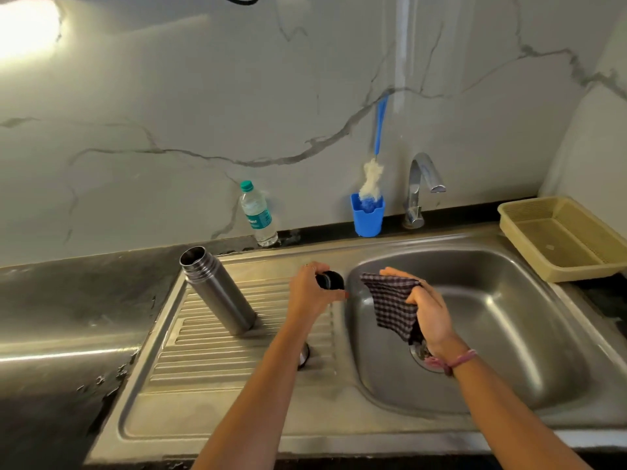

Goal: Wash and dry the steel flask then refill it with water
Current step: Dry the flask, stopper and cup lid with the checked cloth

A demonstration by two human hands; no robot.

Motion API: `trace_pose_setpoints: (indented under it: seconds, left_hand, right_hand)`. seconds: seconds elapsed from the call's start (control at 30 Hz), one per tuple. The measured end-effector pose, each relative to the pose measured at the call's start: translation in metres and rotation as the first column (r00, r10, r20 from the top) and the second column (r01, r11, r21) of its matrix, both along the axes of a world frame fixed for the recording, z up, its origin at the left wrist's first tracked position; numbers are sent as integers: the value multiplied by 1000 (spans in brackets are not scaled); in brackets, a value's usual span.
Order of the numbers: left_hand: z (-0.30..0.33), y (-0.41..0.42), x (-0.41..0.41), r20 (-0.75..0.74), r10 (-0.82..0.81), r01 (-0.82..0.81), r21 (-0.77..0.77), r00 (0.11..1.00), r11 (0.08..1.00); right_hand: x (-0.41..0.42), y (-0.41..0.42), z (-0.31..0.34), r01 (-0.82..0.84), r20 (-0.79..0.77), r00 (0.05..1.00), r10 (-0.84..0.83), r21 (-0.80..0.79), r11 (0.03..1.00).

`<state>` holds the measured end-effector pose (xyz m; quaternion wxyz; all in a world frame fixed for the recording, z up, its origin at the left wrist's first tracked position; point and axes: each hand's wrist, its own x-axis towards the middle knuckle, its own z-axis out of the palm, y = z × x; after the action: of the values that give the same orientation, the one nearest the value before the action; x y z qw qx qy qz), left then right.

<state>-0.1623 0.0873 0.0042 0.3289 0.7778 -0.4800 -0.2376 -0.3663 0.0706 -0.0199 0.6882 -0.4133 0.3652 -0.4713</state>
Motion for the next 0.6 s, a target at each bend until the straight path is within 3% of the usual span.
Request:
trace_pose_setpoints:
  seconds: [0.1, 0.23, 0.6]
  left_hand:
    - [-10, -1, 33, 208, -76, 50, 129, 975, 990]
    - [-29, 1, 68, 323, -135, 46, 269, 937, 962]
    - [-59, -5, 93, 365, -198, 74, 328, 910, 942]
  right_hand:
    - [6, 6, -9, 58, 8, 998, -58, 56, 997]
    - [16, 15, -13, 132, -14, 991, -131, 92, 987]
    - [34, 28, -14, 174, -32, 985, -172, 109, 979]
